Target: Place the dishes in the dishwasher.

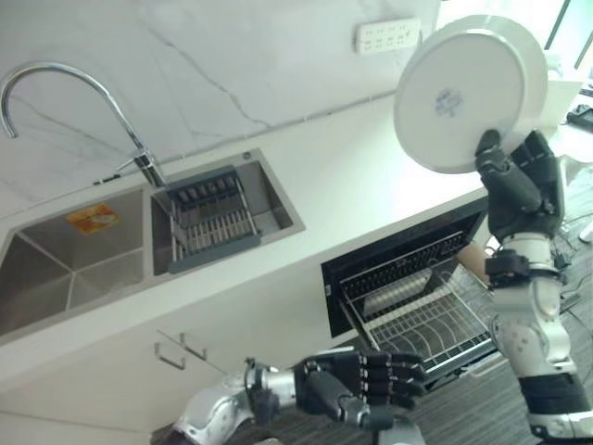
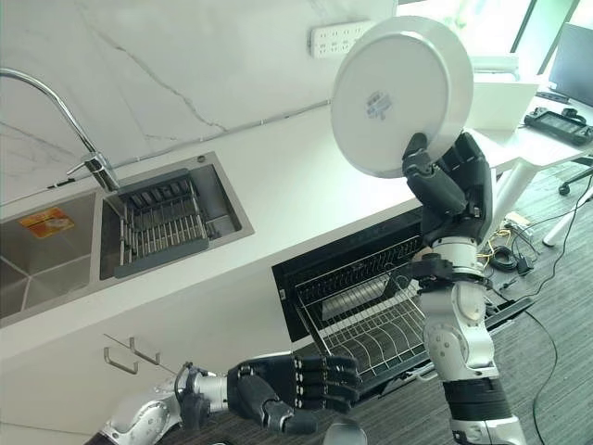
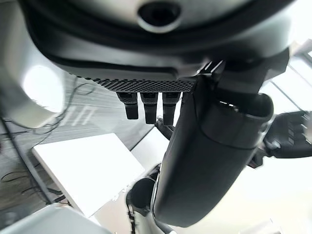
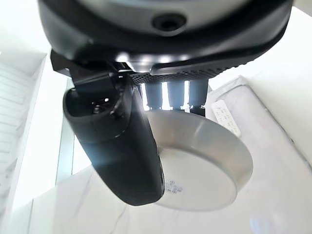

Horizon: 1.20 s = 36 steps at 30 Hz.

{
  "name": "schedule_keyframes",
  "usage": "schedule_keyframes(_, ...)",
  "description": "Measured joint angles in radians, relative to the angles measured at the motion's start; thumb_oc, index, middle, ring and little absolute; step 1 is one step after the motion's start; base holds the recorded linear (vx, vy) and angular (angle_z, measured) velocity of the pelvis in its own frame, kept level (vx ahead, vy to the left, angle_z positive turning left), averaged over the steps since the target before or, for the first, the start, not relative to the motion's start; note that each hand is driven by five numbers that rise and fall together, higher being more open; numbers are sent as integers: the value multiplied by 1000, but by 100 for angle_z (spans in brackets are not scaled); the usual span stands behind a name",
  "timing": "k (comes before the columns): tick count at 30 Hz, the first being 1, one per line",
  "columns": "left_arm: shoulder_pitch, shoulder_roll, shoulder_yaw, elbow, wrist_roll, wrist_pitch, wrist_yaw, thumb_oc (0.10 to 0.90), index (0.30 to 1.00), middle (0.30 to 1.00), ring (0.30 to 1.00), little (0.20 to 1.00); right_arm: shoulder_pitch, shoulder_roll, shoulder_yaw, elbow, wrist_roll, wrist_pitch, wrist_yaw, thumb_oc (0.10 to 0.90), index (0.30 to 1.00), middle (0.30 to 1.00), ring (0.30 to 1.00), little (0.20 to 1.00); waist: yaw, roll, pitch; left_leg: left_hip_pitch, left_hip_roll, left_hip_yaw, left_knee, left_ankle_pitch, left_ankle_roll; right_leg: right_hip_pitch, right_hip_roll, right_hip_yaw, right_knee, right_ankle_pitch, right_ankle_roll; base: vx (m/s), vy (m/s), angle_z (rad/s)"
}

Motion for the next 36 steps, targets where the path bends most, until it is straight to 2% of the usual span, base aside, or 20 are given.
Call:
schedule_keyframes(3,113,-19,26,164,12,-24,148,800,900,900,900,900,92,-6,-30,-5,-139,2,-110,400,300,300,300,300,4,13,-44,-3,4,6,-12,7,8,-8,3,-3,-2,-2,-9,9,-59,0)
schedule_keyframes(4,140,-44,60,249,10,-56,215,800,900,900,900,900,124,-6,-39,-8,-181,3,-138,400,300,300,300,300,1,14,-46,-3,1,11,-15,7,8,-9,4,1,-3,1,-10,-4,-55,-11)
schedule_keyframes(5,162,-80,111,353,11,-94,268,800,900,900,900,900,162,-6,-58,-15,-215,6,-156,400,300,300,300,300,2,18,-49,-3,-1,20,-16,8,6,-10,2,5,-3,5,-9,-8,-66,-6)
schedule_keyframes(7,186,-157,272,523,24,-193,386,800,900,900,900,900,250,-6,-100,-27,-267,25,-188,400,300,300,300,300,2,17,-53,-5,-4,22,-24,13,-2,-13,0,4,-8,9,-7,-20,-78,0)
schedule_keyframes(8,185,-158,344,627,61,-277,439,800,900,900,900,900,279,-7,-117,-27,-309,50,-221,400,300,300,300,300,3,5,-58,-5,-3,23,-31,16,-7,-15,0,4,-10,9,-3,-27,-78,4)
schedule_keyframes(10,181,-194,433,767,139,-371,469,800,900,900,900,900,314,-24,-146,-27,-442,69,-265,400,300,300,300,300,7,2,-83,-6,-7,22,-31,15,-8,-19,-7,1,-11,6,4,-22,-46,5)
schedule_keyframes(13,185,-206,490,896,192,-427,499,800,900,900,900,900,321,-28,-197,-26,-560,103,-318,400,300,300,300,300,12,-11,-110,-8,-7,25,-34,15,-8,-18,-15,-2,-15,9,8,-17,-44,4)
schedule_keyframes(15,145,-229,592,1032,209,-455,501,800,900,900,900,900,358,-28,-222,-23,-662,122,-354,400,300,300,300,300,17,-27,-133,-13,-5,25,-34,15,-9,-18,-16,-7,-20,9,8,-1,-41,4)
schedule_keyframes(16,137,-231,625,1072,213,-455,536,800,900,900,900,900,381,-28,-232,7,-753,135,-389,400,300,300,300,300,19,-39,-150,-21,-6,24,-33,15,-9,-19,-18,-10,-25,12,11,1,-30,6)
schedule_keyframes(18,138,-228,619,1072,218,-455,545,800,900,900,900,900,389,-28,-241,20,-784,148,-401,400,300,300,300,300,19,-43,-154,-22,-7,23,-33,15,-9,-18,-20,-11,-29,15,11,-2,-13,2)
schedule_keyframes(22,137,-227,590,1086,306,-481,564,800,900,900,900,900,423,-69,-262,56,-971,210,-421,400,300,300,300,300,21,-41,-156,-25,-21,24,-29,15,-8,-8,-33,-10,-56,41,26,0,0,0)
schedule_keyframes(26,132,-221,597,1086,335,-477,573,800,900,900,900,900,474,-194,-217,80,-1199,232,-388,400,300,300,300,300,21,-44,-156,-25,-23,25,-28,15,-7,4,-35,-11,-82,55,34,0,0,0)
schedule_keyframes(28,132,-216,596,1080,335,-476,584,800,900,900,900,900,475,-215,-186,115,-1252,227,-371,400,300,300,300,300,24,-51,-155,-29,-24,24,-27,14,-7,4,-36,-12,-84,55,33,0,0,0)
schedule_keyframes(32,132,-196,566,1060,334,-468,583,800,900,900,900,900,470,-220,-44,254,-1334,211,-334,400,300,300,300,300,25,-60,-157,-40,-29,22,-26,15,-5,2,-46,-24,-93,64,37,-3,13,3)
schedule_keyframes(34,131,-190,533,1055,325,-468,584,800,900,900,900,900,441,-221,121,386,-1400,202,-325,400,300,300,300,300,31,-62,-156,-41,-36,18,-27,16,-4,4,-48,-28,-98,69,43,-2,22,6)
schedule_keyframes(36,130,-190,525,1053,325,-468,585,800,900,900,900,900,434,-213,175,424,-1409,190,-320,400,300,300,300,300,35,-61,-156,-41,-37,18,-28,15,-3,5,-49,-28,-101,69,44,3,9,2)
